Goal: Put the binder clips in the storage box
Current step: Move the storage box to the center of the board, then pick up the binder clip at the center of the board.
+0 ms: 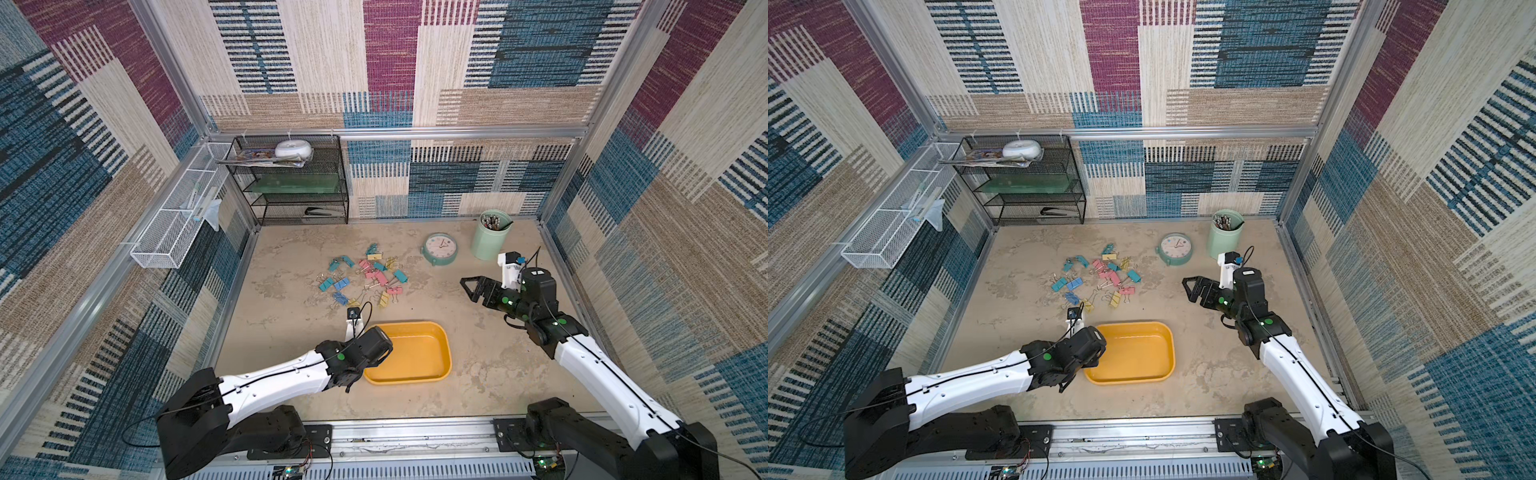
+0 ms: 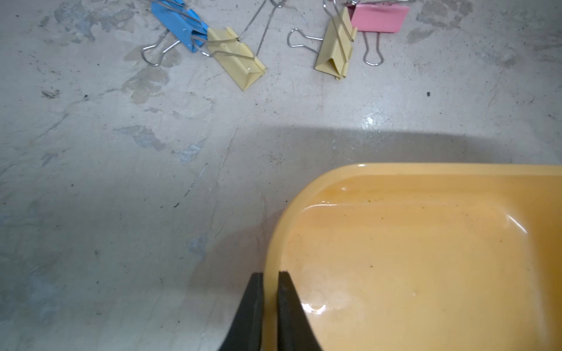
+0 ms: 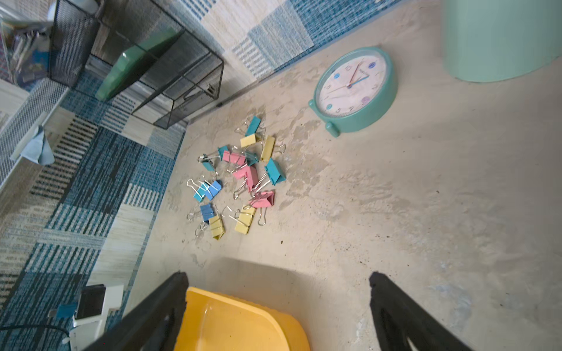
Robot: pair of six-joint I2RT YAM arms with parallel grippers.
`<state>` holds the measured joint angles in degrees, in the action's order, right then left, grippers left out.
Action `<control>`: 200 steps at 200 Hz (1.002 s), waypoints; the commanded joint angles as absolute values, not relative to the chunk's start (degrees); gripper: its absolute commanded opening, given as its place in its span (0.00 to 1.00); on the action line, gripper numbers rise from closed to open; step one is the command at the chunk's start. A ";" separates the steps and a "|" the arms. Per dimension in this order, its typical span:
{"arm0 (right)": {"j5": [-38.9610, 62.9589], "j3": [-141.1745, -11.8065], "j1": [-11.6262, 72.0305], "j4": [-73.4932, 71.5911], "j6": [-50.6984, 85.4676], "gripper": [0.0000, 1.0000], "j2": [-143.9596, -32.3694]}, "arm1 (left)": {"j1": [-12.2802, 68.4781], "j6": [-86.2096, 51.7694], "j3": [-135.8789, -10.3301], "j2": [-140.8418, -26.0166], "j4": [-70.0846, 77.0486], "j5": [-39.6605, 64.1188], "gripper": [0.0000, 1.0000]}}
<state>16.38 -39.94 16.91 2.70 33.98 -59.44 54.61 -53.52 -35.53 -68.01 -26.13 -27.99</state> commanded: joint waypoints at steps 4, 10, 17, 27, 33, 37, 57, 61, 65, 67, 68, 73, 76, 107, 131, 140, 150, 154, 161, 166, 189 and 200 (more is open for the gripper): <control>9.03 -43.45 21.89 3.98 34.81 0.95 -63.85 | 54.58 -53.08 -35.58 -64.11 -26.73 -31.05 0.37; 7.09 -44.89 23.26 5.01 36.84 0.96 -65.79 | 54.38 -51.79 -36.46 -63.24 -27.42 -32.15 0.38; 5.63 -46.82 25.02 6.00 39.25 0.96 -67.99 | 53.93 -49.47 -37.69 -62.18 -27.68 -33.36 0.39; 3.68 -49.92 27.55 7.25 42.78 0.96 -72.26 | 51.08 -45.22 -39.45 -60.79 -27.09 -32.85 0.40; 2.30 -51.83 28.98 7.80 45.79 0.96 -74.80 | 48.39 -42.41 -40.17 -59.98 -26.00 -31.84 0.40; 1.73 -52.96 29.87 7.90 47.85 0.97 -76.54 | 46.35 -40.63 -40.40 -59.51 -24.87 -30.76 0.40; 1.33 -59.54 33.75 8.25 58.49 0.96 -86.27 | 34.26 -32.03 -39.65 -58.73 -15.92 -25.28 0.40; 2.58 -60.82 33.98 8.06 59.48 0.97 -88.42 | 32.55 -30.30 -39.39 -58.90 -14.04 -25.40 0.41; 3.40 -62.47 34.35 7.73 60.19 0.98 -90.65 | 31.20 -28.58 -39.05 -59.30 -11.96 -25.79 0.40; 3.68 -63.06 34.60 7.73 60.64 0.98 -91.79 | 30.43 -27.76 -38.88 -59.56 -11.08 -25.96 0.40; 3.69 -63.26 34.66 7.73 61.04 0.98 -92.34 | 30.11 -27.37 -38.69 -59.71 -10.50 -26.12 0.40; 3.81 -65.21 35.00 8.07 63.06 0.98 -95.13 | 28.64 -25.37 -38.05 -60.52 -7.83 -26.19 0.40; 3.90 -66.19 35.14 8.28 64.19 0.98 -96.72 | 27.83 -24.28 -37.59 -61.02 -5.94 -26.19 0.40; 9.69 -73.51 35.25 5.02 70.18 0.89 -110.83 | 22.81 -19.43 -30.28 -65.31 8.10 -20.76 0.44; 11.54 -74.18 35.99 0.30 73.05 0.63 -114.98 | 21.28 -18.24 -26.63 -64.54 12.46 -13.68 0.58; 10.75 -74.33 36.28 0.05 73.63 0.60 -115.49 | 21.26 -18.53 -26.52 -63.92 12.55 -11.91 0.67; 10.44 -74.39 36.54 0.09 74.35 0.57 -115.93 | 21.22 -19.43 -25.12 -63.94 15.41 -9.75 0.79; 10.57 -74.44 36.66 -0.11 74.65 0.56 -116.09 | 21.26 -19.69 -24.70 -64.17 16.25 -9.32 0.82; 11.12 -74.44 36.78 -0.56 75.16 0.53 -116.59 | 21.24 -20.17 -24.52 -64.58 16.82 -9.14 0.88; 11.54 -74.44 36.87 -0.69 75.66 0.53 -116.85 | 21.23 -20.38 -24.66 -64.91 16.65 -9.14 0.91; 11.98 -74.26 37.25 -1.91 77.17 0.54 -117.59 | 21.23 -20.47 -24.71 -65.41 16.75 -9.08 0.95; 11.29 -74.44 37.46 -1.63 77.41 0.52 -117.79 | 21.27 -20.65 -24.44 -65.18 16.96 -9.70 0.95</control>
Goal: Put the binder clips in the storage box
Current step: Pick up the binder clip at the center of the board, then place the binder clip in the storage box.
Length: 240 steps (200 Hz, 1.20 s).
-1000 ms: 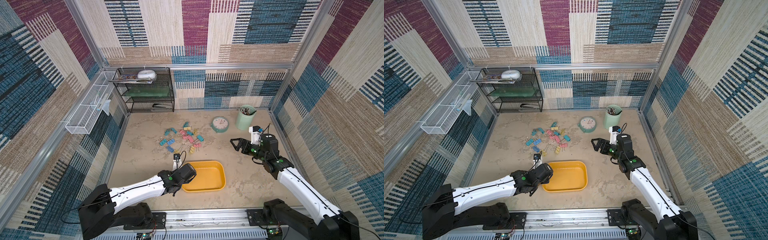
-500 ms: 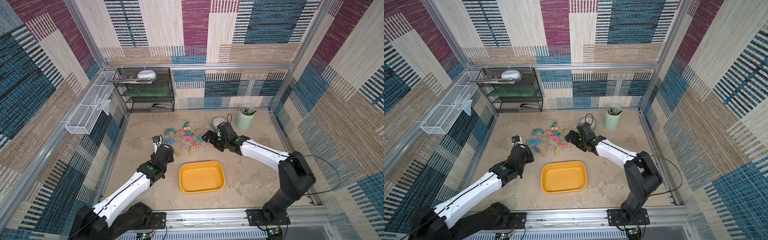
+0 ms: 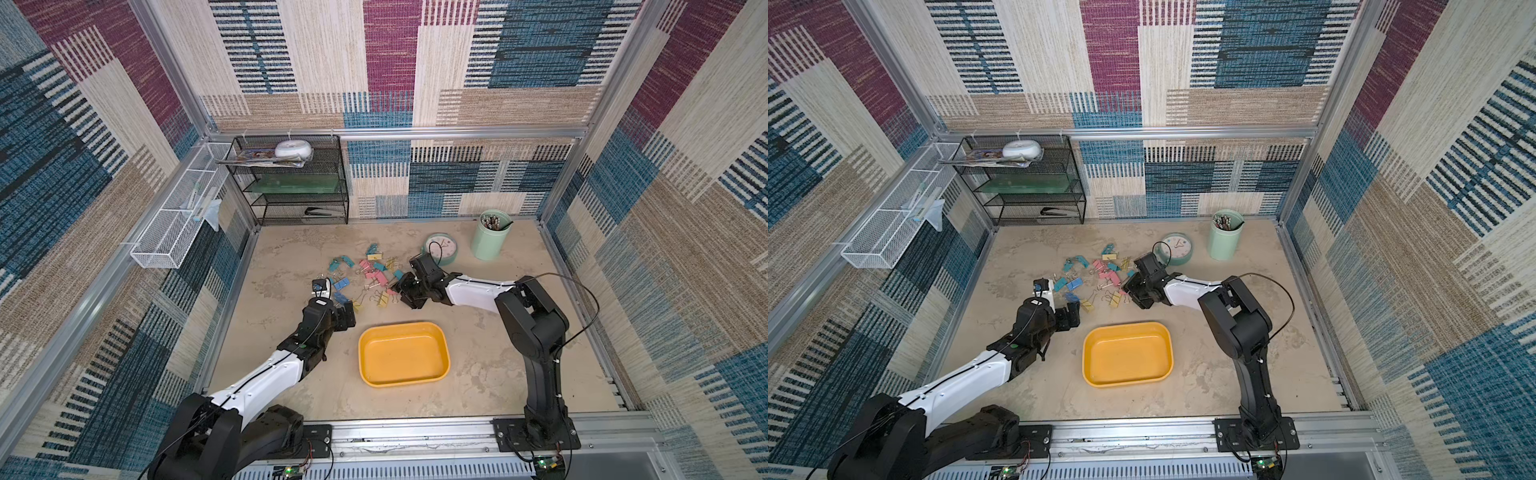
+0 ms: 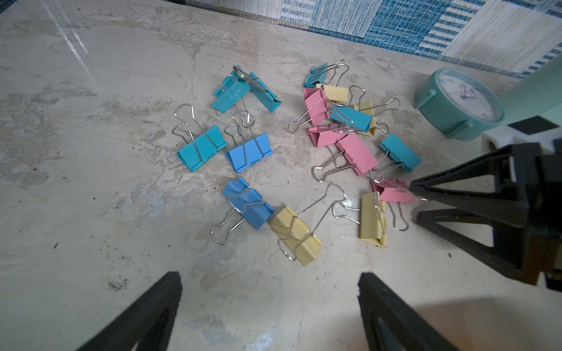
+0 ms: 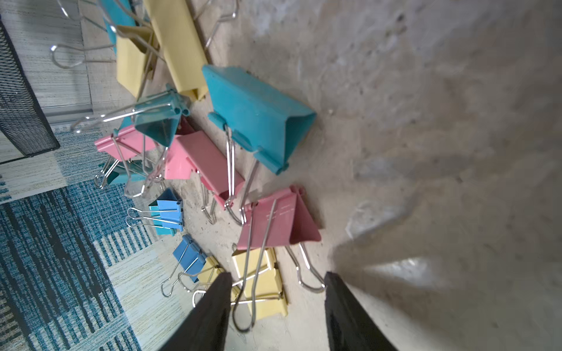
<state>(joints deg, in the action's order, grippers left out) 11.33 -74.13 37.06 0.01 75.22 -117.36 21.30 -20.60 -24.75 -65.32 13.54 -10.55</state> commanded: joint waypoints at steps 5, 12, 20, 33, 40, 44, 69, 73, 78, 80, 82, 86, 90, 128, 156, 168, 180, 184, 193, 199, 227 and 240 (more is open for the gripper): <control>10.88 -74.43 37.52 -1.83 77.43 0.50 -117.81 | 21.27 -20.67 -24.35 -64.99 16.96 -9.90 0.94; 10.30 -74.60 37.53 -1.80 77.35 0.46 -117.86 | 21.26 -20.82 -24.35 -64.72 16.71 -10.21 0.93; 9.87 -74.76 37.55 -1.50 77.42 0.40 -117.95 | 21.26 -20.92 -24.29 -64.16 16.53 -10.30 0.93; 8.67 -74.87 37.60 -1.23 77.21 0.28 -117.95 | 21.24 -20.91 -24.18 -63.18 16.17 -10.56 0.92; 7.98 -75.06 37.53 -0.82 77.11 0.23 -117.77 | 21.25 -21.00 -24.01 -62.66 16.06 -10.68 0.91; 7.69 -75.14 37.55 -0.79 76.83 0.20 -117.65 | 21.25 -21.08 -23.79 -62.42 16.22 -10.68 0.91; 5.59 -75.50 37.58 0.81 75.38 0.06 -116.76 | 21.26 -21.28 -23.38 -61.76 16.74 -10.60 0.90; 5.04 -75.56 37.53 1.35 75.08 0.04 -116.49 | 21.27 -21.27 -23.40 -61.75 16.61 -10.49 0.89; 4.34 -75.59 37.53 1.83 74.49 0.01 -115.99 | 21.27 -21.31 -23.46 -61.66 16.53 -10.53 0.89; 4.05 -75.59 37.53 2.11 74.13 0.00 -115.77 | 21.25 -21.35 -23.47 -61.62 16.52 -10.48 0.89; 3.80 -75.59 37.53 2.26 73.84 0.00 -115.56 | 21.26 -21.35 -23.42 -61.61 16.52 -10.46 0.89; 3.40 -75.50 37.53 2.61 73.00 0.00 -115.04 | 21.26 -21.36 -23.42 -61.52 16.60 -10.39 0.89; 2.84 -75.42 37.56 2.91 72.30 0.00 -114.36 | 21.21 -21.34 -23.38 -61.52 16.67 -10.25 0.89; 2.76 -68.88 37.53 -1.11 58.98 0.00 -102.15 | 21.27 -21.36 -23.29 -61.91 17.13 -10.22 0.89; 12.16 -57.82 38.02 -5.94 44.87 0.00 -86.20 | 21.19 -21.03 -23.59 -62.05 17.21 -8.36 0.96; 17.95 -52.48 39.20 -8.03 40.55 0.00 -79.91 | 21.21 -20.58 -23.81 -62.36 17.40 -7.29 0.99; 21.23 -49.92 41.13 -5.53 38.49 0.00 -76.36 | 21.26 -20.19 -24.18 -62.78 17.29 -6.27 0.99; 21.99 -49.41 42.04 -4.04 38.03 0.00 -75.63 | 21.27 -20.06 -24.30 -62.99 17.25 -5.91 0.99; 22.29 -48.75 44.71 -1.37 37.72 0.00 -75.03 | 21.27 -20.12 -24.35 -63.44 17.57 -5.63 0.99; 21.84 -48.37 46.69 -0.33 38.35 0.00 -75.30 | 21.23 -20.29 -24.43 -63.75 17.58 -5.41 0.99; 21.72 -47.48 52.65 -5.25 42.86 0.00 -81.66 | 21.25 -20.86 -24.56 -63.75 17.36 -5.62 0.99; 20.70 -49.05 53.62 -6.14 43.57 0.00 -86.13 | 21.32 -21.15 -24.27 -63.12 17.49 -5.80 0.99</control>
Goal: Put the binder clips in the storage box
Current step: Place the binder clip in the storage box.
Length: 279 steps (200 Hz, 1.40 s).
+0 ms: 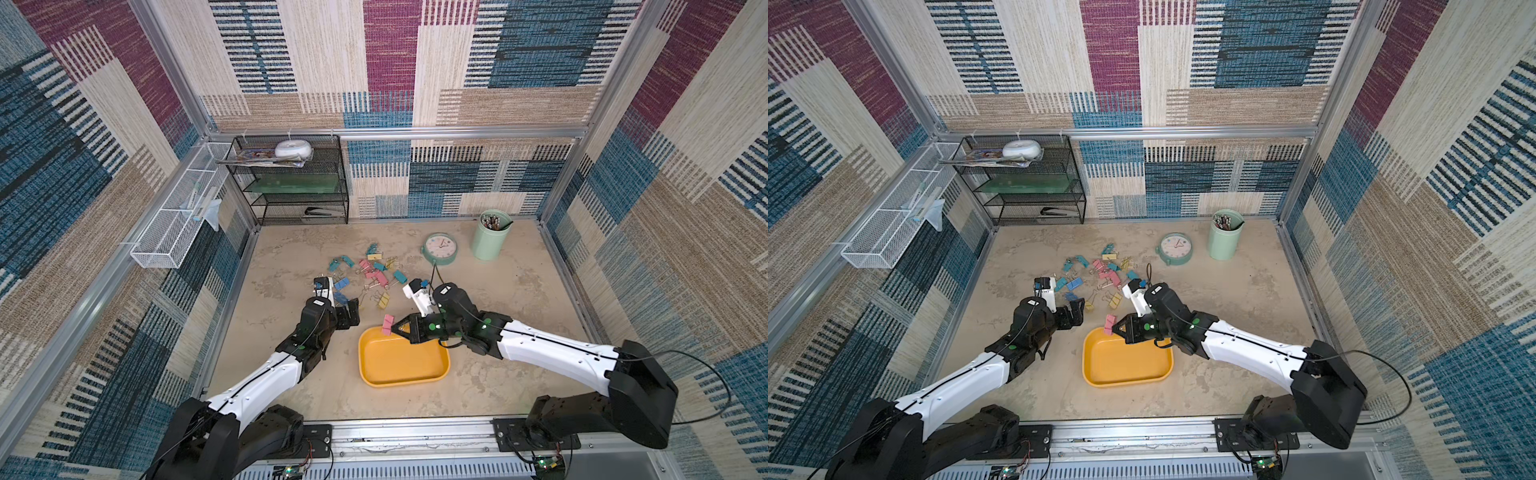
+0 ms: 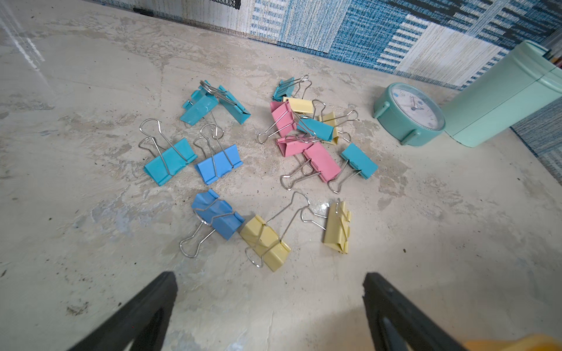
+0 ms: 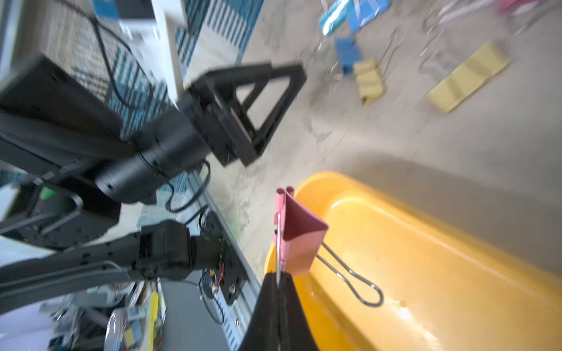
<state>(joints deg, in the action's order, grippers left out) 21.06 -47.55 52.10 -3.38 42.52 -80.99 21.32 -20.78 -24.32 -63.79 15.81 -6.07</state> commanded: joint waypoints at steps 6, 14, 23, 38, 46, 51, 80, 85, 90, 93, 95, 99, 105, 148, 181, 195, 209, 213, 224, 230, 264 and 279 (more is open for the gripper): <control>19.93 -50.10 53.81 -6.15 43.51 0.00 -88.09 | 21.28 -21.22 -24.11 -62.80 17.58 -5.82 0.99; 19.03 -51.25 53.96 -5.82 43.48 0.00 -90.85 | 21.34 -21.35 -23.93 -62.46 17.58 -6.06 0.99; 18.68 -52.74 54.05 -5.50 43.20 0.00 -93.50 | 21.27 -21.34 -23.74 -62.12 17.62 -6.25 0.99; 19.17 -55.61 54.12 -4.15 42.57 0.00 -97.73 | 21.22 -21.51 -23.64 -61.75 17.58 -6.49 0.99; 19.50 -56.85 54.27 -3.51 42.17 0.00 -99.60 | 21.31 -21.64 -23.56 -61.74 17.58 -6.59 0.99; 19.44 -57.31 54.33 -3.27 42.17 0.00 -100.50 | 21.28 -21.68 -23.55 -61.76 17.60 -6.51 0.99; 19.12 -57.38 54.49 -3.46 43.06 0.00 -102.63 | 21.25 -21.97 -23.54 -61.56 17.67 -6.33 0.99; 19.16 -57.16 54.49 -3.67 43.15 0.00 -102.64 | 21.29 -21.96 -23.55 -61.53 17.67 -6.33 0.99; 19.32 -56.99 54.45 -3.77 43.31 0.00 -102.78 | 21.31 -21.96 -23.48 -61.60 17.70 -6.39 0.99; 19.39 -56.89 54.56 -3.78 43.33 0.00 -102.87 | 21.33 -21.96 -23.42 -61.55 17.70 -6.46 0.99; 19.46 -56.87 54.60 -3.71 43.33 0.00 -102.91 | 21.35 -21.97 -23.46 -61.60 17.79 -6.49 0.99; 19.55 -56.80 54.58 -3.58 43.37 0.00 -102.97 | 21.35 -21.97 -23.39 -61.54 17.84 -6.58 0.99; 19.60 -56.71 54.70 -3.34 43.33 0.00 -102.98 | 21.31 -22.06 -23.38 -61.60 17.91 -6.72 0.99; 20.08 -56.42 55.61 -5.15 44.60 0.01 -103.39 | 21.30 -22.41 -23.38 -61.96 18.01 -6.68 0.99; 17.96 -55.89 56.01 -5.80 45.59 0.17 -102.44 | 21.35 -22.08 -23.38 -61.75 17.60 -7.48 1.00; 15.12 -55.89 56.00 -4.15 44.92 0.27 -99.85 | 21.30 -22.30 -23.29 -61.37 17.31 -8.09 1.00; 10.81 -56.95 55.99 -0.94 43.00 0.32 -96.63 | 21.34 -22.54 -23.20 -61.06 17.23 -8.72 1.00; 9.49 -57.28 55.99 -0.19 42.43 0.33 -95.64 | 21.31 -22.69 -23.20 -61.01 17.18 -8.82 1.00; 5.84 -58.28 55.99 1.16 40.87 0.36 -92.96 | 21.35 -23.13 -23.29 -60.91 16.89 -9.50 1.00; 4.29 -58.79 55.99 1.38 39.77 0.37 -91.72 | 21.27 -23.55 -23.28 -60.87 16.81 -9.90 0.99; -10.71 -63.41 55.26 4.25 33.04 0.39 -90.67 | 21.31 -28.59 -23.64 -61.21 14.68 -16.07 0.93; -12.54 -68.44 53.08 8.55 31.29 0.39 -95.05 | 21.25 -29.53 -23.82 -61.30 13.74 -17.96 0.91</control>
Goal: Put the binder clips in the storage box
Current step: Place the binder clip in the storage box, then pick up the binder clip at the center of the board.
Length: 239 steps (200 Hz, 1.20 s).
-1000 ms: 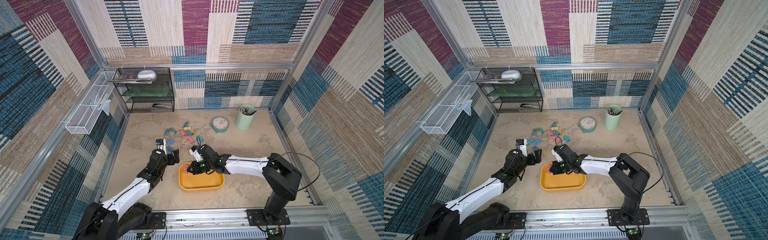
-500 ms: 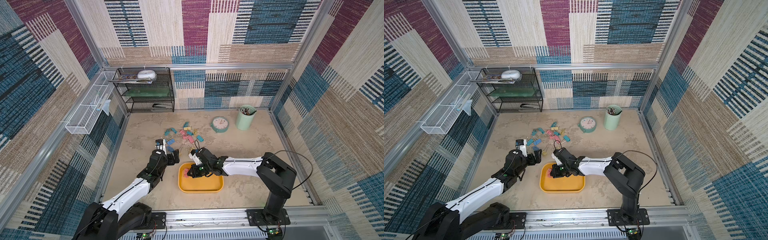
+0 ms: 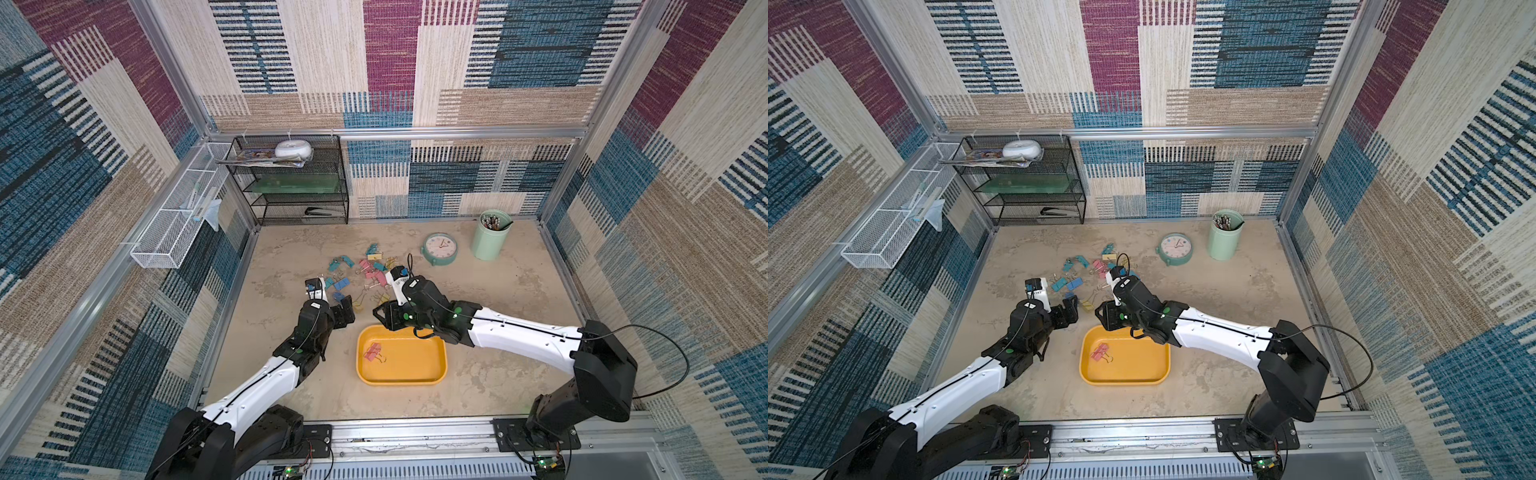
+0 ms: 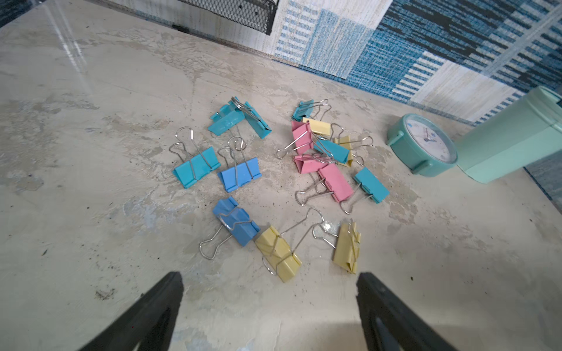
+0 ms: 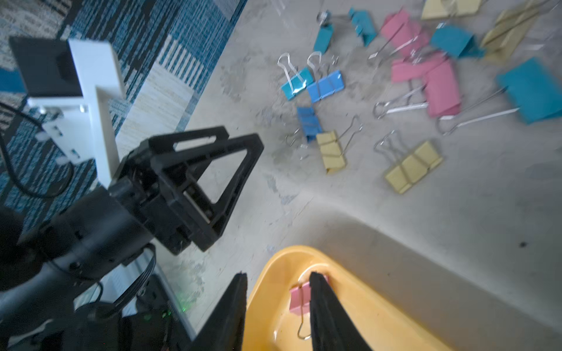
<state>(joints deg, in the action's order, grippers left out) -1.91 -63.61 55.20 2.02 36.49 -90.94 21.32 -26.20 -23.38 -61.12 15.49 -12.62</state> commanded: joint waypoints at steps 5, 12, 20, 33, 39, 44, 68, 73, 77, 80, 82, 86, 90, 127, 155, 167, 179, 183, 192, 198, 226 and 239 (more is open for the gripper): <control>-12.62 -70.98 52.40 10.34 31.00 0.40 -97.19 | 21.23 -29.74 -23.77 -61.12 13.62 -18.52 0.91; -13.25 -74.46 51.91 12.95 31.01 0.40 -100.29 | 21.26 -29.88 -23.65 -60.93 13.49 -19.00 0.91; -14.23 -78.50 51.69 16.15 30.77 0.40 -104.22 | 21.23 -30.01 -23.43 -60.59 13.56 -19.41 0.90; -15.91 -86.08 51.68 22.28 30.07 0.40 -110.98 | 21.20 -30.44 -23.08 -59.86 13.51 -19.92 0.90; -16.70 -90.12 51.68 25.25 29.68 0.39 -114.17 | 21.31 -30.49 -22.86 -59.52 13.74 -19.86 0.90; -17.43 -93.26 51.69 27.69 29.54 0.39 -116.72 | 21.27 -30.50 -22.56 -59.43 14.16 -19.92 0.90; -19.34 -103.87 51.76 34.17 29.79 0.39 -125.48 | 21.20 -30.14 -22.32 -59.52 14.44 -20.56 0.89; -19.31 -104.70 51.77 34.12 29.79 0.40 -126.31 | 21.27 -30.07 -22.52 -59.51 14.26 -20.51 0.89; -19.33 -105.12 51.77 34.19 29.87 0.40 -126.88 | 21.27 -30.03 -22.55 -59.60 14.15 -20.51 0.89; -19.40 -105.48 51.77 34.32 29.93 0.41 -127.27 | 21.27 -30.00 -22.58 -59.59 14.08 -20.44 0.89; -19.48 -105.76 51.77 34.53 29.98 0.41 -127.57 | 21.27 -30.04 -22.63 -59.61 14.07 -20.36 0.89; -19.78 -106.29 51.73 34.86 30.12 0.42 -128.04 | 21.31 -29.98 -22.67 -59.60 14.06 -20.32 0.89; -19.93 -106.69 51.77 35.05 30.22 0.43 -128.51 | 21.27 -30.06 -22.62 -59.61 14.08 -20.09 0.89; -19.16 -107.77 51.81 35.27 30.52 0.35 -130.96 | 21.27 -30.19 -22.63 -59.97 14.41 -19.52 0.89; -20.30 -106.12 51.68 34.66 31.41 0.21 -130.23 | 21.27 -30.20 -22.76 -60.05 14.10 -20.11 0.88; -20.28 -105.26 51.68 34.22 31.71 0.16 -129.54 | 21.32 -30.32 -22.76 -59.95 14.01 -20.42 0.87; -20.60 -104.25 51.68 33.58 31.81 0.10 -128.66 | 21.33 -30.40 -22.76 -59.97 14.05 -20.39 0.87; -20.85 -103.81 51.66 33.35 31.84 0.08 -128.25 | 21.31 -30.41 -22.74 -60.01 13.98 -20.39 0.87; -21.49 -103.15 51.66 33.19 31.90 0.05 -127.39 | 21.32 -30.32 -22.76 -59.90 13.94 -20.32 0.87; -22.04 -102.74 51.68 33.06 31.90 0.03 -126.75 | 21.32 -30.39 -22.77 -59.88 13.85 -20.30 0.87; -23.71 -98.61 51.64 30.32 31.88 0.00 -121.31 | 21.29 -30.41 -22.72 -59.68 13.90 -20.15 0.87; -23.96 -94.56 51.62 26.70 32.23 0.00 -116.47 | 21.25 -30.32 -22.79 -59.62 13.95 -20.04 0.87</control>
